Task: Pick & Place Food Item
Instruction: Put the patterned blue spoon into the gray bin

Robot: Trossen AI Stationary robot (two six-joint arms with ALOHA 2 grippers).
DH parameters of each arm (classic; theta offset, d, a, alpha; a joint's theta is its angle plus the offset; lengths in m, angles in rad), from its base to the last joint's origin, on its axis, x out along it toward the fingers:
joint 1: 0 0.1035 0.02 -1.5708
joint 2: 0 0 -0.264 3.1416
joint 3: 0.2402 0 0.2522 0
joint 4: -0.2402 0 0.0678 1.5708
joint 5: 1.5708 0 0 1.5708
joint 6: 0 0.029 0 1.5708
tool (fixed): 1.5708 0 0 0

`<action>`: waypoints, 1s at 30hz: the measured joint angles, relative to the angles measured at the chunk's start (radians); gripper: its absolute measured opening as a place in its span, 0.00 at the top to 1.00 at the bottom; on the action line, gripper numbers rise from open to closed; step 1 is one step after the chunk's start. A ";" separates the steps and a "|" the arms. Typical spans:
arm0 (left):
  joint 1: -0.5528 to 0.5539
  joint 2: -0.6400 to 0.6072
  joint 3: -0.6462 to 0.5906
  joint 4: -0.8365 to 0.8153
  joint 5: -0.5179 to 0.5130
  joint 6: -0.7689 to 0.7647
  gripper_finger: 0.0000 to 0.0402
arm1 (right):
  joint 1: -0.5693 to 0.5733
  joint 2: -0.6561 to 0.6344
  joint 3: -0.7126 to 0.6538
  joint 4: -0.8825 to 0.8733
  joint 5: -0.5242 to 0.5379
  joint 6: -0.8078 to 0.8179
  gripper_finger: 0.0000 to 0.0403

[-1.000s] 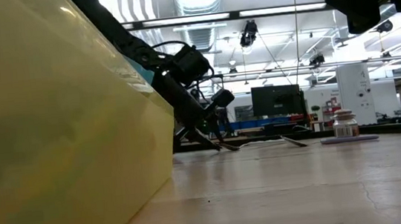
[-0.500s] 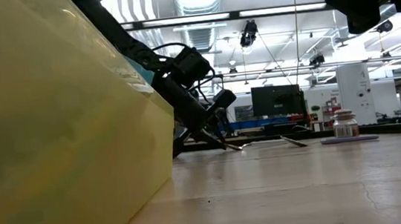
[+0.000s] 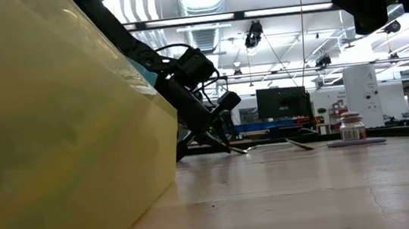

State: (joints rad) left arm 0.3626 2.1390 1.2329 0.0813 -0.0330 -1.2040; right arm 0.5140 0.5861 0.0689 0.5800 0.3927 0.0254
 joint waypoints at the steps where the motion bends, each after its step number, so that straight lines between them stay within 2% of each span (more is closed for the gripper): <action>1: 0.000 -0.003 0.000 -0.001 0.000 0.001 0.97 | 0.000 0.000 0.000 0.000 0.000 0.000 0.16; 20: -0.001 -0.076 -0.003 -0.010 -0.004 0.092 0.97 | 0.000 0.000 0.000 0.000 0.000 0.000 0.16; 30: -0.008 -0.186 -0.004 -0.041 -0.004 0.247 0.97 | 0.000 0.000 0.000 0.000 0.000 0.000 0.16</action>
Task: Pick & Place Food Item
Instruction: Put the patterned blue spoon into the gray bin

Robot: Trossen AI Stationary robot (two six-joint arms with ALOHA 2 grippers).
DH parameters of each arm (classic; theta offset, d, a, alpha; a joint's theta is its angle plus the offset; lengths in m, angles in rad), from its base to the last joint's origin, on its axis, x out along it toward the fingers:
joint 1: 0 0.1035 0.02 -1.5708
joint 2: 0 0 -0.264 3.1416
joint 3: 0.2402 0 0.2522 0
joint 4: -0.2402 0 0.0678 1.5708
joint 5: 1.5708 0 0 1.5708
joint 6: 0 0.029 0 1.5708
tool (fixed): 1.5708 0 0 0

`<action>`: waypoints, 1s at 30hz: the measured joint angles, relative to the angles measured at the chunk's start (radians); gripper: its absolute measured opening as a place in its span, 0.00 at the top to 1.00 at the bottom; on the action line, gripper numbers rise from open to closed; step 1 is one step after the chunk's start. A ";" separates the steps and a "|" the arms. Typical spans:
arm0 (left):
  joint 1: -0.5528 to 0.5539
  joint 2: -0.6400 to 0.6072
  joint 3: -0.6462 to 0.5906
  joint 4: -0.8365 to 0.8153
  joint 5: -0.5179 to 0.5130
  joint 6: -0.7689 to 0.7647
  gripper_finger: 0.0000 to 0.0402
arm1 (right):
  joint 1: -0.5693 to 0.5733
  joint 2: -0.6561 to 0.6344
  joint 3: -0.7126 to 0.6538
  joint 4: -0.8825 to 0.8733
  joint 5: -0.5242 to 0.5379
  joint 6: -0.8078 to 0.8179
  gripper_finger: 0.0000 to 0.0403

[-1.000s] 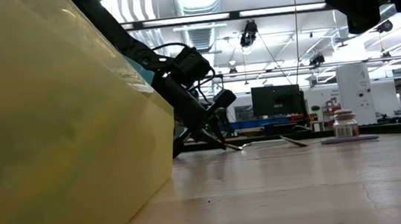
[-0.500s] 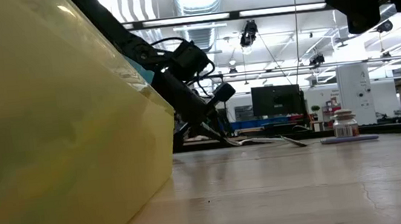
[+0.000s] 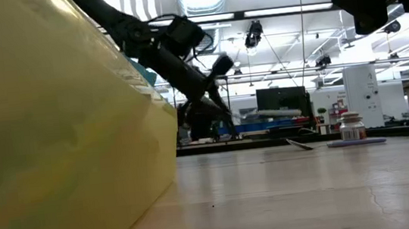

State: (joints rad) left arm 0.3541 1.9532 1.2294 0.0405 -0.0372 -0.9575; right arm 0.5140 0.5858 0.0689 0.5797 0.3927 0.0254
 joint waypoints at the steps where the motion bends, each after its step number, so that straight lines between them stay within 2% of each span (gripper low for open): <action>1: -0.003 -0.013 -0.001 -0.003 0.000 0.014 0.97 | 0.000 0.000 0.000 0.000 0.000 0.000 0.16; 7: -0.027 -0.115 -0.006 -0.106 -0.011 0.046 0.97 | 0.000 0.000 0.000 0.000 0.000 0.000 0.16; 20: -0.174 -0.444 -0.008 -0.611 -0.228 0.068 0.97 | 0.000 0.000 0.000 -0.001 0.000 0.000 0.16; 24: -0.271 -0.533 -0.009 -0.758 -0.346 0.045 0.97 | 0.000 0.000 0.000 -0.002 0.000 0.000 0.16; 30: -0.469 -0.647 -0.009 -0.948 -0.573 -0.111 0.97 | 0.000 0.000 0.000 -0.002 0.000 0.000 0.16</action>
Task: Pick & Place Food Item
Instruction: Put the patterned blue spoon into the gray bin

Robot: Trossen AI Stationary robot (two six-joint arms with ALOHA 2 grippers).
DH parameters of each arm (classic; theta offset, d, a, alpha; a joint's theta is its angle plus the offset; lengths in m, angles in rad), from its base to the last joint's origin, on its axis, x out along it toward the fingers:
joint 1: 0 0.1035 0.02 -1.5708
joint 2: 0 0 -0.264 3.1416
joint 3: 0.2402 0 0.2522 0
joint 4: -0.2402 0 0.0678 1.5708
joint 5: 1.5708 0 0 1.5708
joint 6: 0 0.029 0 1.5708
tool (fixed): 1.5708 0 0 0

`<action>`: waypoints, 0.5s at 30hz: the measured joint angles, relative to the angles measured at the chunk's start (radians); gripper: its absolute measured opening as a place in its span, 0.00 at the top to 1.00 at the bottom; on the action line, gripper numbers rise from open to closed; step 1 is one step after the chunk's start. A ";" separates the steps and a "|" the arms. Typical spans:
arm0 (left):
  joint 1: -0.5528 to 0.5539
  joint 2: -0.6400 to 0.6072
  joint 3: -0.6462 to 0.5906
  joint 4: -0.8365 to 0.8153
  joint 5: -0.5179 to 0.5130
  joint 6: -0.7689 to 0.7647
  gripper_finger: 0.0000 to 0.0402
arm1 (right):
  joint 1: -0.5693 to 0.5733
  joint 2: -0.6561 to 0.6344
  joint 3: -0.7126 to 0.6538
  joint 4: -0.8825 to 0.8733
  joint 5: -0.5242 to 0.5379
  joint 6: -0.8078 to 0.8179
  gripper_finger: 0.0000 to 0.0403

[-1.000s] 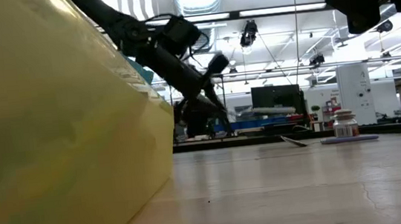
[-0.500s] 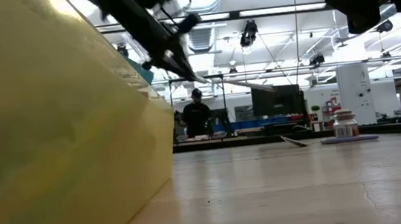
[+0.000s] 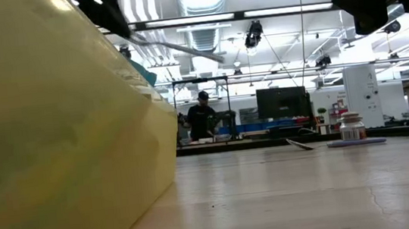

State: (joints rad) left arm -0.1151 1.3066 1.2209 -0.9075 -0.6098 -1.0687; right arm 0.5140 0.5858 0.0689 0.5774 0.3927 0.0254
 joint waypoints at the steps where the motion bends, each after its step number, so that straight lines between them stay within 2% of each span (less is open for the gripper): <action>1: -0.035 -0.014 0.000 -0.038 -0.031 -0.037 0.97 | 0.000 0.000 0.000 0.000 0.000 0.000 0.16; 4: -0.135 -0.051 0.000 -0.146 -0.099 -0.151 0.97 | 0.000 0.000 0.000 0.000 0.000 0.000 0.16; 7: -0.228 -0.074 0.000 -0.256 -0.119 -0.278 0.97 | 0.000 0.000 0.000 -0.001 0.000 0.000 0.16; 15: -0.448 -0.079 0.000 -0.585 -0.148 -0.772 0.97 | 0.000 0.000 0.000 -0.002 0.000 0.000 0.16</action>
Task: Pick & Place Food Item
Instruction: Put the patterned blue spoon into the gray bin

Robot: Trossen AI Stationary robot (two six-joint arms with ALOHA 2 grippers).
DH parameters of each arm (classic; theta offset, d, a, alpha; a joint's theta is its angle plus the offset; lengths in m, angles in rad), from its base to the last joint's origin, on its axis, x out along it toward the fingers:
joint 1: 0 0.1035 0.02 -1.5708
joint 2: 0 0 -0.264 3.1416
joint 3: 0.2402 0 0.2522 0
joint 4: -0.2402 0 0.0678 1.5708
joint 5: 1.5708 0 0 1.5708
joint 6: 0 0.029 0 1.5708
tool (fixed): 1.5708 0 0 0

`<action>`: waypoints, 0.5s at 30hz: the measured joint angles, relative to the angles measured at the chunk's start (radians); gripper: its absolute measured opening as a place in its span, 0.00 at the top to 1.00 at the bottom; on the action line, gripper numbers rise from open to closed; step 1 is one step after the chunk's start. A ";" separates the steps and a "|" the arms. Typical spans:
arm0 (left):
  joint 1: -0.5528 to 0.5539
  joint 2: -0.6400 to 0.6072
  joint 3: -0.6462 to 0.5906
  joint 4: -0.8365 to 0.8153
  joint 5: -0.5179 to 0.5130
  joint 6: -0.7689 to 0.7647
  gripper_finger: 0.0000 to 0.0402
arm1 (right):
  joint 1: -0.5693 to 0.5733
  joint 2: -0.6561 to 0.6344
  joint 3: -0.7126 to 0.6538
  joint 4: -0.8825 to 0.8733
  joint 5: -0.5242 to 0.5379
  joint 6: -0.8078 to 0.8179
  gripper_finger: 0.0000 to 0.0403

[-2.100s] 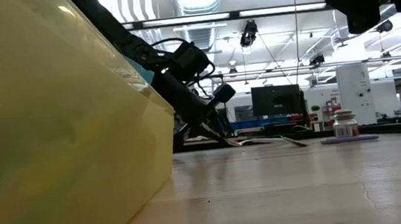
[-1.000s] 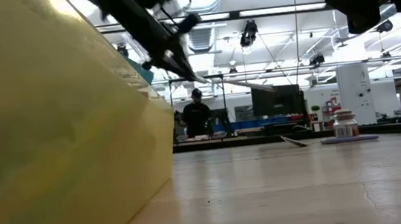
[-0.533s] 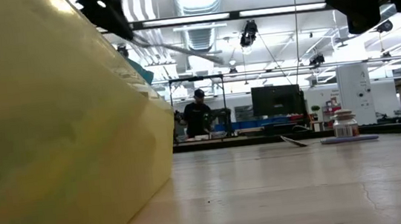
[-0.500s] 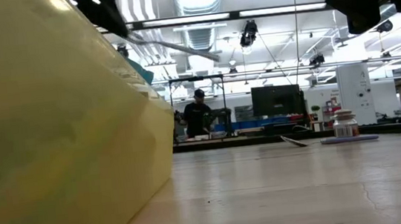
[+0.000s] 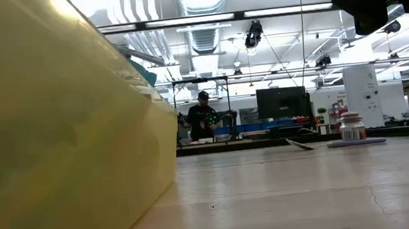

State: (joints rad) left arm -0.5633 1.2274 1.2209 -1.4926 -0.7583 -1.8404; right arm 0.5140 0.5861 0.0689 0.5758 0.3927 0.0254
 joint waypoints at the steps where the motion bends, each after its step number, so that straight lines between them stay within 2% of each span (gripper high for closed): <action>1: -0.025 0.000 0.000 -0.029 0.002 -0.048 0.97 | 0.000 0.000 0.000 0.000 0.000 0.000 0.16; 5: -0.103 0.000 -0.001 -0.077 0.061 -0.188 0.97 | 0.000 0.000 0.000 0.000 0.000 0.000 0.16; 10: -0.144 -0.003 -0.003 -0.079 0.297 -0.186 0.97 | 0.000 0.000 0.000 0.000 0.000 0.000 0.16; 15: -0.175 -0.006 -0.022 -0.079 0.388 -0.231 0.97 | 0.000 0.000 0.000 0.000 0.000 0.000 0.16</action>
State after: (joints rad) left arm -0.7385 1.2217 1.1989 -1.5712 -0.3708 -2.0715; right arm 0.5142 0.5859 0.0689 0.5762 0.3927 0.0254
